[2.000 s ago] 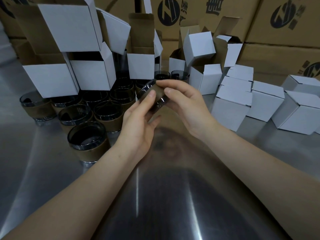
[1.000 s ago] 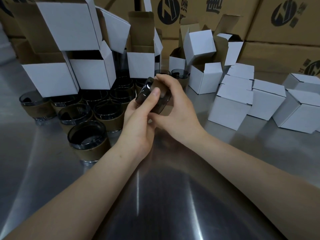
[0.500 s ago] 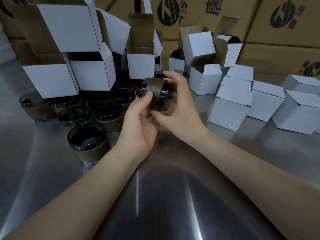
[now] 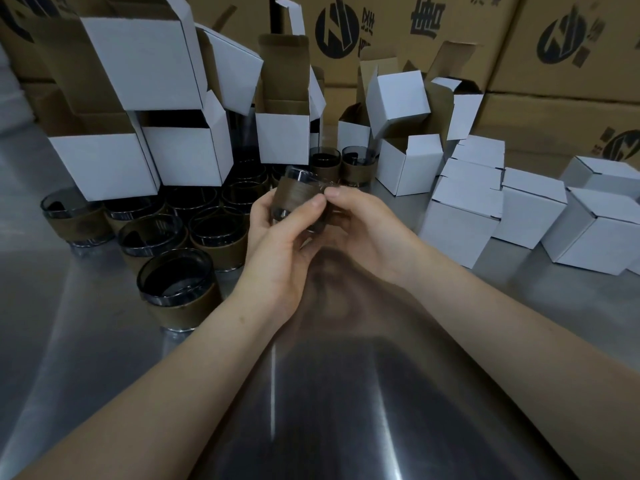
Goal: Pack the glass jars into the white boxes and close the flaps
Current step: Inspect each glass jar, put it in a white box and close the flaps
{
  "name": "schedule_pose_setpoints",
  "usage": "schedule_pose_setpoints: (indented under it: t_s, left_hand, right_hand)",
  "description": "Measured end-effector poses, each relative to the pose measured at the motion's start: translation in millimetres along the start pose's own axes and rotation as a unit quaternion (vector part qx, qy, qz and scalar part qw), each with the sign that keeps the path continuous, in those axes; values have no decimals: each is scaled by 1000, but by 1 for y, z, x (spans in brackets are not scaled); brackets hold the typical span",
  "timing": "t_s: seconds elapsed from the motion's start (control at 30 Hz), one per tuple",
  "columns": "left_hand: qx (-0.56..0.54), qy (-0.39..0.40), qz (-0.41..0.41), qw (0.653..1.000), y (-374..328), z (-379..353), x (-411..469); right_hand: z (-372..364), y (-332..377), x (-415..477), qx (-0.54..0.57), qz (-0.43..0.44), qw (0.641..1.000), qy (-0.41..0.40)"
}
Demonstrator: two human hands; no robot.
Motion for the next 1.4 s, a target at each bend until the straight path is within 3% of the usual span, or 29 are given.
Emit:
schedule_pose_setpoints:
  t_s: [0.13,0.23,0.43,0.57,0.67,0.77,0.97,1.07,1.17,1.4]
  left_hand:
    - [123,-30,-35,991,0,1,-2]
    - [271,-71,-91,956,-5,3,-4]
    - [417,-93,-113,897,-6,3,-3]
    - [422,-99,-100,896,-4,7,-2]
    - [445,-81,-110,885,-3,3,-1]
    - [460,-67,-121,877,-2,-1,-2]
    - [441,-70,-110,888,2,1,0]
    - [441,-67,-111,888,2,1,0]
    - [444,-63,-115,887,2,0,-1]
    - [447,-59,-123,884,0,-2,-2]
  right_hand:
    - [0,2,0,-14,-17,999,24]
    - [6,8,0,-47,5,999,7]
    - [23,22,2,-218,58,965,-131]
    - [36,40,10,-279,115,928,-217]
    - [45,65,27,-413,135,862,-263]
    - [51,83,51,-547,76,796,-248]
    - [72,85,74,-659,-133,724,-154]
    - [80,83,75,-677,-171,702,-140]
    - [83,87,73,-703,-149,678,-156]
    - [85,91,62,-660,-124,712,-206]
Point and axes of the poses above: each hand's wrist, its own x-axis towards the middle knuckle, its own z-axis out of the back of the hand, y = z × x, the point moved 7 cm from there along x, towards the middle knuckle, and after that the axes turned 12 degrees about x, right-handed, at the moved point
